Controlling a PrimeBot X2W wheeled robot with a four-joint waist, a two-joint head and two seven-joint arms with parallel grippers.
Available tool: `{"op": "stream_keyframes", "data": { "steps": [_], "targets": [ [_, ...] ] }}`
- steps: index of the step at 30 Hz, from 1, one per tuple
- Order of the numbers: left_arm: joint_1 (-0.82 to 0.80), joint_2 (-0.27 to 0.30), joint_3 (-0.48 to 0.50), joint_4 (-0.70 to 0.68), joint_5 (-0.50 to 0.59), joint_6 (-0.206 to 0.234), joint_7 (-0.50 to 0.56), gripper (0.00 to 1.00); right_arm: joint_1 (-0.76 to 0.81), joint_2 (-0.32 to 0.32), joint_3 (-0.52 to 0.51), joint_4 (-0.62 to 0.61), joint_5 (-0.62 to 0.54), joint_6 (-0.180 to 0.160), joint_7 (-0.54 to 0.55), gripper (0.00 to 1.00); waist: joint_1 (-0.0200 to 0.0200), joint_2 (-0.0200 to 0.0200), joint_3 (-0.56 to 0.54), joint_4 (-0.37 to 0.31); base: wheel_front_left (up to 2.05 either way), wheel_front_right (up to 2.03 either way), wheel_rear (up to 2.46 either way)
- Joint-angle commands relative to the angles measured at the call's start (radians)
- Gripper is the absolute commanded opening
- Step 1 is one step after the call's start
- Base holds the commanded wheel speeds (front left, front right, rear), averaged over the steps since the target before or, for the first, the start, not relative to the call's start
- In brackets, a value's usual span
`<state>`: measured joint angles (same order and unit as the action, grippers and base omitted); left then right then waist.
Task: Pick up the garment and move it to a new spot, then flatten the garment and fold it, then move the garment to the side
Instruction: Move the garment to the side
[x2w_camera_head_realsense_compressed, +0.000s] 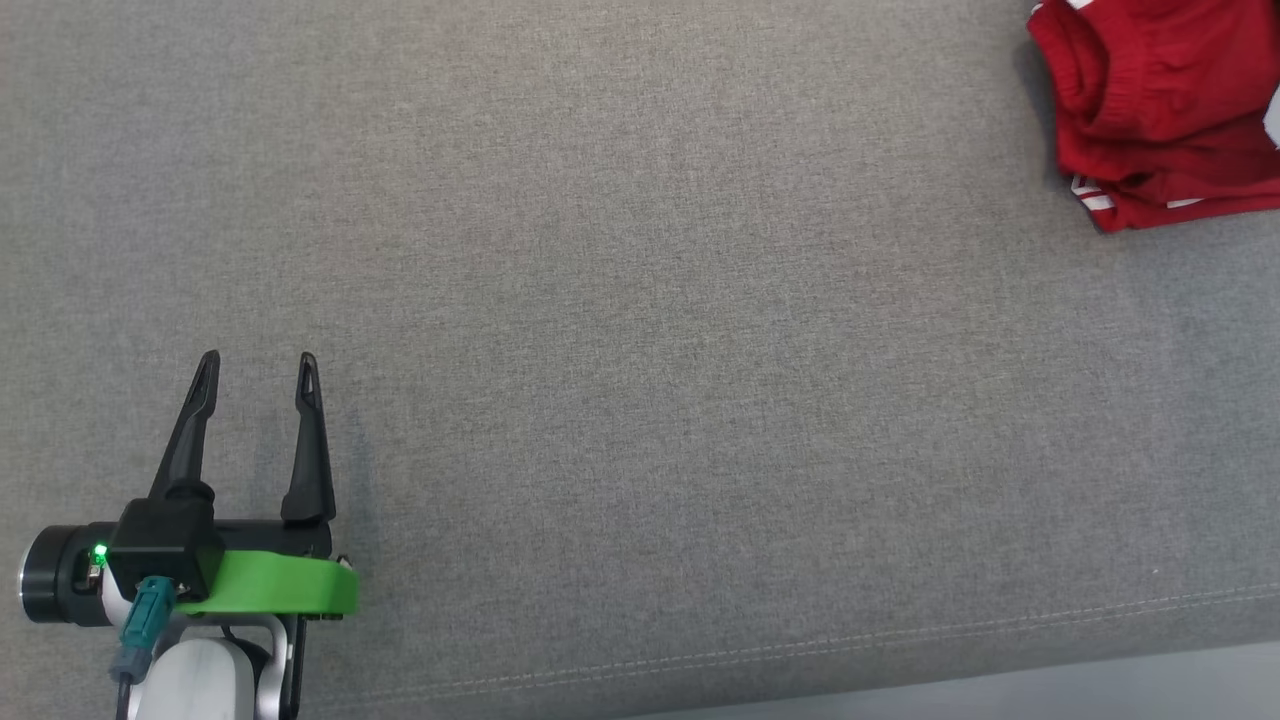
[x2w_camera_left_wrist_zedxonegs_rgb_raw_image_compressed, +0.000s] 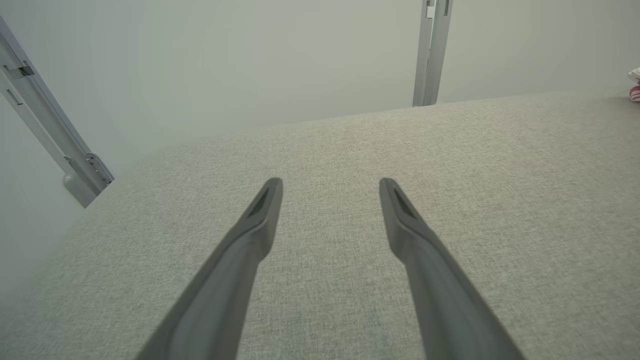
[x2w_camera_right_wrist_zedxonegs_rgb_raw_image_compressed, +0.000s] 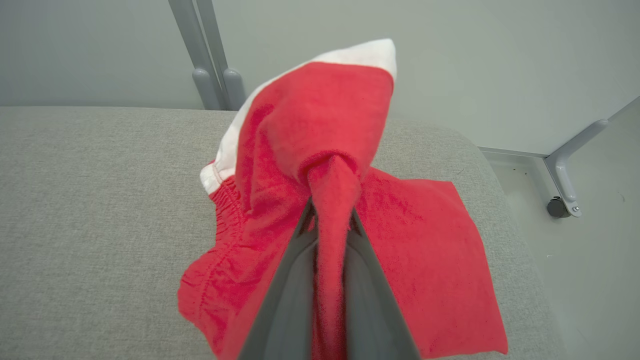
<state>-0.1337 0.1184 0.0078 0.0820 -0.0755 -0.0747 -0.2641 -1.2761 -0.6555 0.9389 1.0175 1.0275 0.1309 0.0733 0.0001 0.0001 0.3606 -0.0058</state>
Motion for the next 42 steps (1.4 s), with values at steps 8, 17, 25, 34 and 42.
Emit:
{"op": "stream_keyframes", "data": {
  "steps": [8,17,25,34,42],
  "targets": [
    [-0.018,0.017,0.01,-0.015,0.006,0.002,0.0,1.0,-0.044,-0.035,0.013,0.034,-0.003,0.0,0.018,0.0,-0.0001,-0.0001,0.028,-0.01,0.0,0.0,0.0],
    [-0.025,0.028,0.012,-0.028,0.006,0.001,0.0,1.0,-0.079,-0.043,0.033,0.106,-0.035,0.0,-0.011,0.0,-0.0001,-0.0001,0.062,0.003,0.0,0.0,0.0],
    [-0.026,0.03,0.014,-0.033,0.004,0.005,0.0,1.0,-0.105,-0.031,0.052,0.161,-0.059,0.0,-0.03,0.0,-0.0001,-0.0001,0.077,0.011,0.0,0.0,0.0],
    [-0.03,0.028,0.016,-0.031,0.002,0.01,0.0,1.0,-0.126,-0.02,0.062,0.218,-0.087,-0.001,-0.066,1.0,-0.0001,-0.0001,0.085,0.013,0.0,0.0,0.0],
    [-0.029,0.017,0.015,-0.018,-0.004,0.011,0.0,1.0,-0.132,0.006,0.059,0.228,-0.095,-0.001,-0.15,1.0,-0.0001,-0.0001,0.059,0.012,0.0,0.0,0.0]
  ]
}}
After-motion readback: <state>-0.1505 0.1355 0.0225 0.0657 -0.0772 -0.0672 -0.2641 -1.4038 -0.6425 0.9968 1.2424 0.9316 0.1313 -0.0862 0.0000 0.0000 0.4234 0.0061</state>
